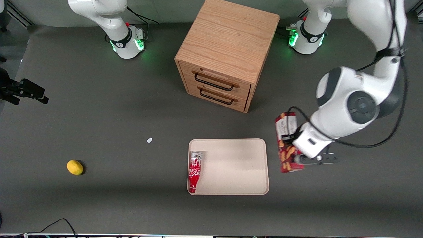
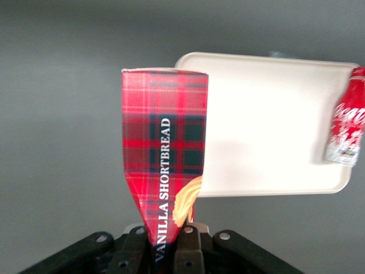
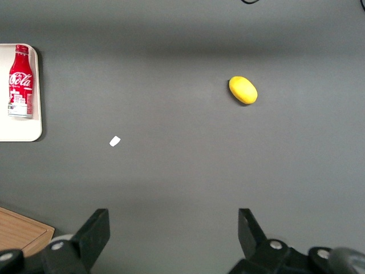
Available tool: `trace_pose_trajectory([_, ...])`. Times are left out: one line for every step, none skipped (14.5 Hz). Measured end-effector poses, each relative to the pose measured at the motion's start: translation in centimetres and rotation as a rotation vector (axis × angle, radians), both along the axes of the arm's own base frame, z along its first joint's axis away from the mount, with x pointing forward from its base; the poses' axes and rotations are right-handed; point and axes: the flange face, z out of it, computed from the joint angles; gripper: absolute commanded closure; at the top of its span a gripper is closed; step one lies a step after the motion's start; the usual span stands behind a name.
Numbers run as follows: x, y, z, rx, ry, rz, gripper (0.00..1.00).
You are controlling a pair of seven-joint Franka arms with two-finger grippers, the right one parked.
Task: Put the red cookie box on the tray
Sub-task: 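Carry the held cookie box over the tray beside the red can, then lower the cookie box onto the tray and open the left gripper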
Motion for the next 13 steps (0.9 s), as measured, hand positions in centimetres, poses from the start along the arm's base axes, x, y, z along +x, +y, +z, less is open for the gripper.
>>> trace_pose_trajectory([0.5,-1.7,-1.4,-0.004,-0.003,0.001,1.00])
trace_pose_trajectory([0.9,-3.2,-3.0,0.001,-0.007,-0.007,1.00])
trace_pose_trajectory([1.2,-4.3,-4.7,0.011,-0.013,-0.020,1.00])
trace_pose_trajectory([1.4,-5.2,-6.4,0.026,-0.020,-0.034,1.00])
trace_pose_trajectory([1.5,-6.0,-8.1,0.041,-0.027,-0.046,1.00])
trace_pose_trajectory([1.7,-6.5,-9.7,0.053,-0.033,-0.055,1.00])
trace_pose_trajectory([1.8,-6.8,-11.3,0.064,-0.038,-0.057,1.00])
trace_pose_trajectory([1.9,-6.9,-12.8,0.072,-0.041,-0.058,1.00])
trace_pose_trajectory([2.1,-6.9,-14.2,0.081,-0.046,-0.058,1.00])
trace_pose_trajectory([2.3,-6.7,-15.4,0.091,-0.049,-0.057,1.00])
trace_pose_trajectory([2.4,-6.6,-16.5,0.097,-0.050,-0.056,1.00])
trace_pose_trajectory([2.4,-6.6,-17.3,0.101,-0.049,-0.057,1.00])
trace_pose_trajectory([2.4,-6.6,-17.7,0.104,-0.047,-0.059,1.00])
